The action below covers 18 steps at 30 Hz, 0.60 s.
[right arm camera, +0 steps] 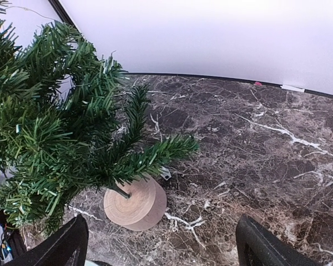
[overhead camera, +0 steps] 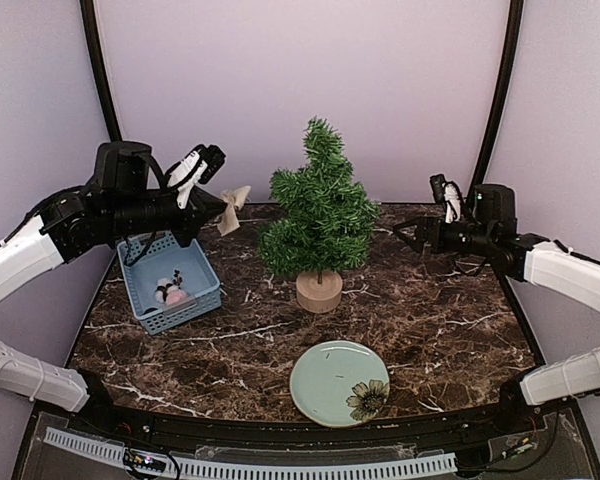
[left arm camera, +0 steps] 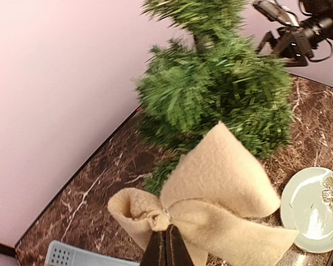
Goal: Decorate the small christmas tree
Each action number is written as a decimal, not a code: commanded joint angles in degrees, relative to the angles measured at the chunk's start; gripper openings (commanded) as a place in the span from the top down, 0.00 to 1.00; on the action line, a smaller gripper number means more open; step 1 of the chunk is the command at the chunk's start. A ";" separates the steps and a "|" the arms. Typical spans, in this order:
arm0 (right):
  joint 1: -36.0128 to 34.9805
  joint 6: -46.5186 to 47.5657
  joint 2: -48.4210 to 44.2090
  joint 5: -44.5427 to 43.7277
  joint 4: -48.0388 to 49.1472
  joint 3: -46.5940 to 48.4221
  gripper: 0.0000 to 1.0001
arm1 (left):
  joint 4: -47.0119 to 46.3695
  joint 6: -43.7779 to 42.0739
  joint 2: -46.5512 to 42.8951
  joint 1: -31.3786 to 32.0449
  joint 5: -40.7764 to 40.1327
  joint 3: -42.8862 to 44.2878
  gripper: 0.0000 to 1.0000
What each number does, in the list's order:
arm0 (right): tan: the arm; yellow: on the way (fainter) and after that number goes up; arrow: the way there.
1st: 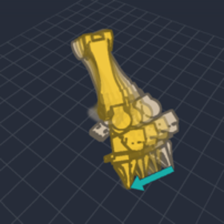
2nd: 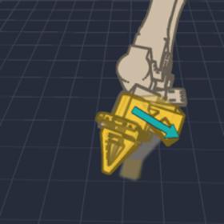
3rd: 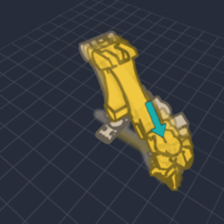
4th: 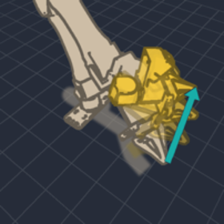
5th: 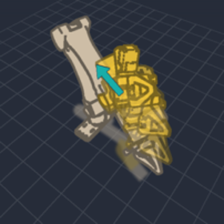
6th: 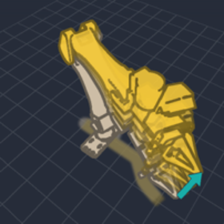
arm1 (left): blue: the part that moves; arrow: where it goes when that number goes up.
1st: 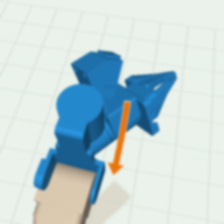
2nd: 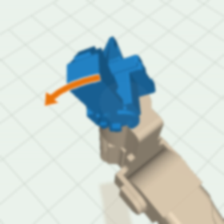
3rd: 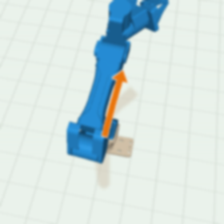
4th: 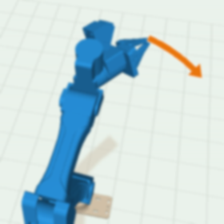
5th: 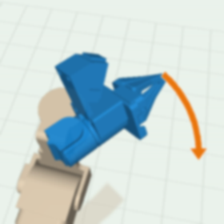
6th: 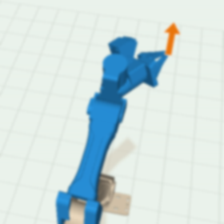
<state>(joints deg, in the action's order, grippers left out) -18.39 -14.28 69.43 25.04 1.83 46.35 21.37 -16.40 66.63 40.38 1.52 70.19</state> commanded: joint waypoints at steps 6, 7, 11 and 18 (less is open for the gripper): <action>-0.46 -1.04 -2.56 0.63 3.36 -1.60 0.07 | -16.03 -21.38 0.90 7.65 -9.59 -8.76 1.00; -0.50 -0.95 -2.74 0.55 3.29 -1.69 0.07 | -19.15 -24.35 0.62 7.67 -9.11 -11.42 1.00; -0.49 -0.24 -3.20 0.07 2.61 -1.74 0.06 | -28.47 -29.17 -0.65 7.69 -7.80 -18.37 1.00; -0.49 -0.38 -3.43 -0.24 3.47 -2.72 0.06 | -32.29 -32.07 -1.31 8.88 -7.60 -21.76 1.00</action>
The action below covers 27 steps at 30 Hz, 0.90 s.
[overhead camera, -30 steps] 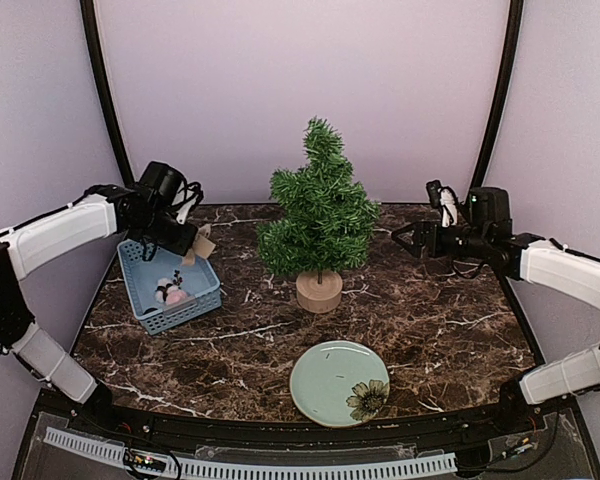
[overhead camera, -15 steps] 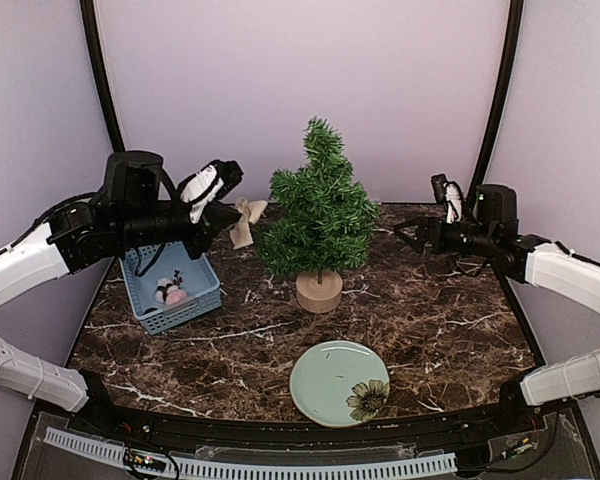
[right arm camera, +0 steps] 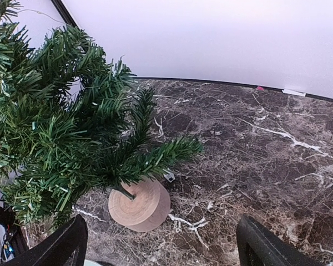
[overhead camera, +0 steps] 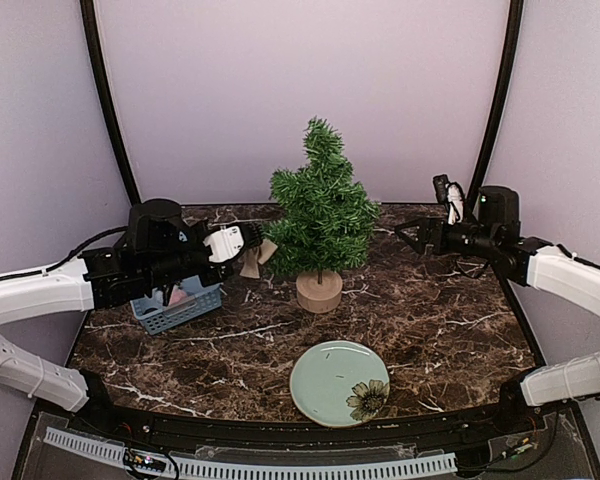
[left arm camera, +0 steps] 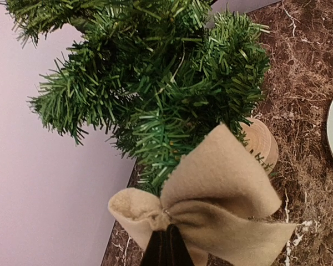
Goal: Decorate the small christmas tree
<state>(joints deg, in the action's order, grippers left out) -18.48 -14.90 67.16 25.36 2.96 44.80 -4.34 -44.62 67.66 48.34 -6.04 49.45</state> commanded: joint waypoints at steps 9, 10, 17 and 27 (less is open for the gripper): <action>-0.37 0.47 -1.90 -1.16 2.01 -1.78 0.05 | -0.45 1.63 1.80 2.26 4.38 3.38 1.00; -0.41 0.51 -2.14 -1.33 1.92 -2.00 0.05 | -0.59 2.63 1.75 2.23 4.42 3.37 1.00; -0.42 0.62 -2.78 -1.59 2.07 -2.61 0.04 | -5.97 2.67 -0.35 2.30 -2.61 2.95 1.00; -0.42 0.32 -3.24 -1.74 2.24 -2.94 0.04 | -5.50 3.35 4.27 1.38 -2.01 8.75 1.00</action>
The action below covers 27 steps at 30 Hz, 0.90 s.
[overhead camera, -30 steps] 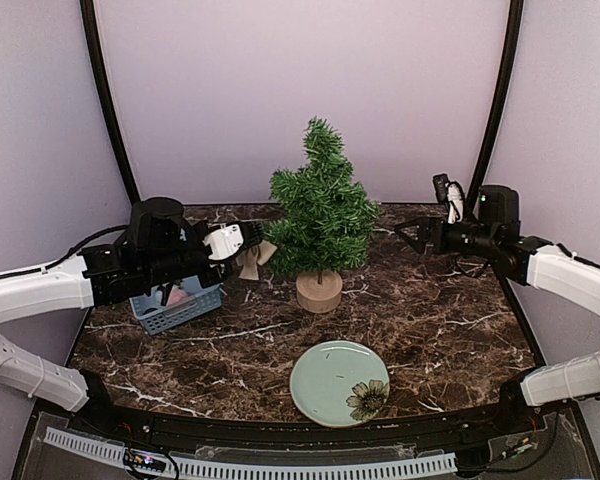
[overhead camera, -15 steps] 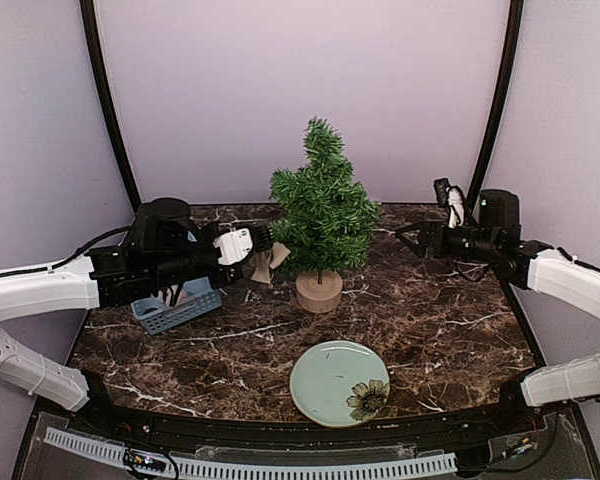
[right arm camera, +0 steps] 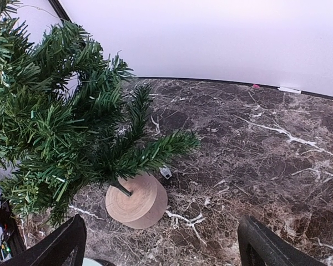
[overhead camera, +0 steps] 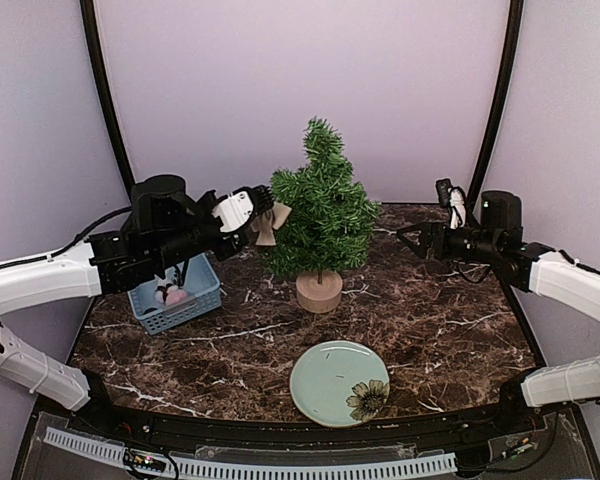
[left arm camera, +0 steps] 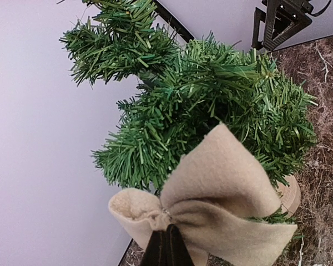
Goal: Decorate the small christmas tree
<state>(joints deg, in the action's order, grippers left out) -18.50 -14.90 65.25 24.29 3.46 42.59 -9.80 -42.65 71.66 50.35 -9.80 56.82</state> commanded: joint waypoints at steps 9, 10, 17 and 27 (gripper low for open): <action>-0.39 0.60 -2.63 -1.43 1.35 -1.82 0.04 | 13.50 6.79 -3.75 0.35 17.62 1.17 1.00; -0.35 0.30 -2.53 -1.17 1.66 -1.95 0.04 | 11.21 7.06 -3.91 0.66 16.15 0.61 1.00; -0.39 -0.28 -2.50 -0.89 2.22 -2.16 0.04 | -10.90 9.33 -1.35 3.99 2.97 -7.36 1.00; -0.35 -0.10 -2.86 -1.18 2.01 -2.69 0.03 | -31.63 10.09 6.50 5.08 -13.41 -12.75 1.00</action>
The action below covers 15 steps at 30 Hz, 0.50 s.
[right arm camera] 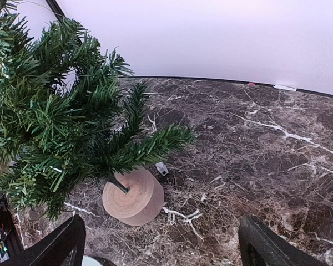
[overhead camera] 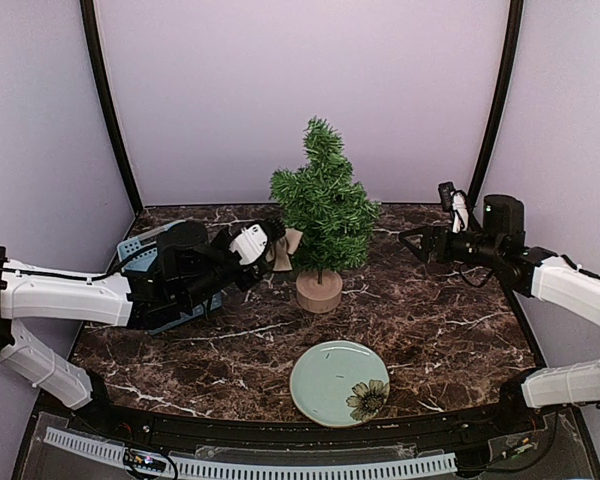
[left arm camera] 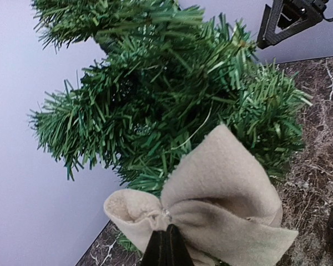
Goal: Decorate the small christmas tree
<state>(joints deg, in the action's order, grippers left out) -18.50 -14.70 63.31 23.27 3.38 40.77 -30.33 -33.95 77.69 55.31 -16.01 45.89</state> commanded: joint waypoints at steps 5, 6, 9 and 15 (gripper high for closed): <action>-0.39 0.09 -0.99 -0.32 1.66 -0.78 0.03 | -11.97 3.04 0.58 0.13 -5.78 -4.72 1.00; -0.39 0.11 -1.06 -0.40 1.64 -0.78 0.03 | -11.36 3.81 0.19 0.14 -5.57 -4.96 1.00; -0.39 0.06 -1.08 -0.50 1.63 -0.87 0.03 | -10.38 4.76 -0.37 0.15 -5.02 -6.29 1.00; -0.39 -0.16 -1.04 -0.47 1.71 -0.96 0.03 | -11.51 7.68 0.14 0.14 -5.32 -8.64 1.00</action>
<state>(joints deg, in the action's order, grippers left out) -18.50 -14.70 63.31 23.09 3.36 40.47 -39.33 -29.26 78.94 55.31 -20.56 38.76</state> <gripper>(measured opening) 0.972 0.006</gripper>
